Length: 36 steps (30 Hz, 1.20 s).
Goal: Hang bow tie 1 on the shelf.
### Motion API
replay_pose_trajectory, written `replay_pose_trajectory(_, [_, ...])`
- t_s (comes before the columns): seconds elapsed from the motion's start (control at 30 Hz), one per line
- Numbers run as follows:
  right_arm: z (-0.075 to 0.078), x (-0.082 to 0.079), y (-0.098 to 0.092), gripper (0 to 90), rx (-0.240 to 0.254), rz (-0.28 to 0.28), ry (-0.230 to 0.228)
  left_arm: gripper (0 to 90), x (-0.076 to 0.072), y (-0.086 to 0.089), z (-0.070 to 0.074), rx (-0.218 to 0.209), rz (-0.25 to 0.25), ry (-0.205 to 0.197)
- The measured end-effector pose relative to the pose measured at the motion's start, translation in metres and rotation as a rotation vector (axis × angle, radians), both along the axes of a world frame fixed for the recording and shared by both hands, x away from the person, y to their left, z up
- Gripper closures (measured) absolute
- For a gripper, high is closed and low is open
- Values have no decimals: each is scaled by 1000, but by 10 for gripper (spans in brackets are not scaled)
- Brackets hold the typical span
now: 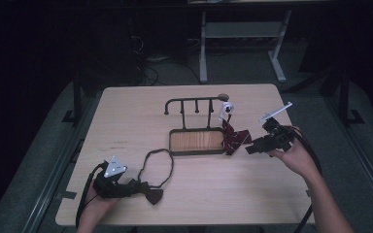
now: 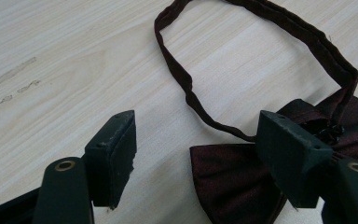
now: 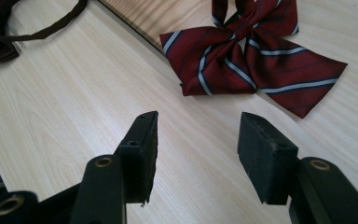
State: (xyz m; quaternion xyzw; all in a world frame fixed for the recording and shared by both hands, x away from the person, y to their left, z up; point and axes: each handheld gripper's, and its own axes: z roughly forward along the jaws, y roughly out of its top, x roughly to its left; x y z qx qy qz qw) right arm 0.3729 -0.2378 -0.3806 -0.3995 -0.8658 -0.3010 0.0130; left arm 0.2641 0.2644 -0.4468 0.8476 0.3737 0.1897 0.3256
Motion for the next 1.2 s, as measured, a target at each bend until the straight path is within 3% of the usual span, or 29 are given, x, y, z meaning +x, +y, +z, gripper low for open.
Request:
replay_pose_trajectory(0.2, [-3,-7,2,473,-12,6,-9,297,0,0,0,-1,5,0])
replay_pose_trajectory(0.63, [-14,-24,2,459,11,12,-15,297,1,0,0,-8,-1,0])
replay_pose_trajectory(1.07, [-25,-42,0,454,26,18,-49,298,3,-4,1,-24,-4,8])
replay_pose_trajectory(1.1, [-26,-43,0,454,27,17,-51,298,4,-4,2,-6,-16,6])
replay_pose_trajectory(1.2, [-28,-48,0,451,34,12,-54,298,5,-6,4,-7,-17,4])
